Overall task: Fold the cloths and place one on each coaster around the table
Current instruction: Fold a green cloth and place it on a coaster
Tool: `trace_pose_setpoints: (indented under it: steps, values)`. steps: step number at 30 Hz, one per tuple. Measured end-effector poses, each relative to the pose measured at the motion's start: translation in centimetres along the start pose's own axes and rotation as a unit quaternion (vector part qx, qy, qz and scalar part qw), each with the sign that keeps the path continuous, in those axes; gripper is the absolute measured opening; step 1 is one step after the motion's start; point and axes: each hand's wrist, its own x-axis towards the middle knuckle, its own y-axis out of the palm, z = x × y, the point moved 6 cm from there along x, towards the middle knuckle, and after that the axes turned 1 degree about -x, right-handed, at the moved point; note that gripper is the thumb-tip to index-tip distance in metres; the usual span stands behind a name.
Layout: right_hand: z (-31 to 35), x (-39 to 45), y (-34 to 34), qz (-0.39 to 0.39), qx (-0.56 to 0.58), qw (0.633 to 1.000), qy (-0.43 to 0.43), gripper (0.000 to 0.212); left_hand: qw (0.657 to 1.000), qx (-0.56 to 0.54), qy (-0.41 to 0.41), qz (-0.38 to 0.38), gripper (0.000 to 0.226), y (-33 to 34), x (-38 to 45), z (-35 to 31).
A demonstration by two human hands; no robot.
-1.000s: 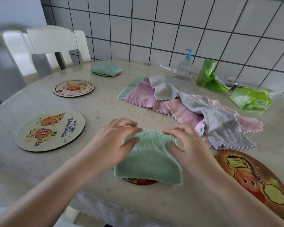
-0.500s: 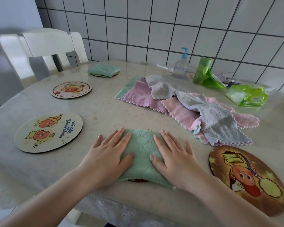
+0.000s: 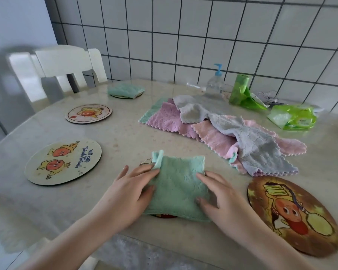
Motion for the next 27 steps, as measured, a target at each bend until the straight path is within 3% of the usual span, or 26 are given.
trace_pose_setpoints:
  steps: [3,8,13,20,27]
  values:
    - [0.2,0.5,-0.9,-0.024,0.062,0.997,-0.024,0.059,0.992,-0.122,0.001,-0.031,0.043,-0.4,0.9,-0.3]
    - [-2.3,4.1,-2.3,-0.052,0.208,0.977,-0.002,0.065,0.945,-0.311,-0.094,-0.036,0.055,-1.7,5.5,1.3]
    - [-3.0,9.4,-3.8,0.038,0.329,0.941,0.064,0.064,0.888,-0.417,-0.193,0.002,0.047,-3.3,10.9,2.2]
    - [1.5,13.4,-7.5,0.141,0.322,0.931,0.098,0.041,0.89,-0.337,-0.304,0.041,0.048,-7.3,12.5,3.4]
    - [8.6,19.0,-3.8,0.172,0.294,0.936,0.081,0.049,0.884,-0.28,-0.373,0.033,0.05,-13.0,10.9,9.2]
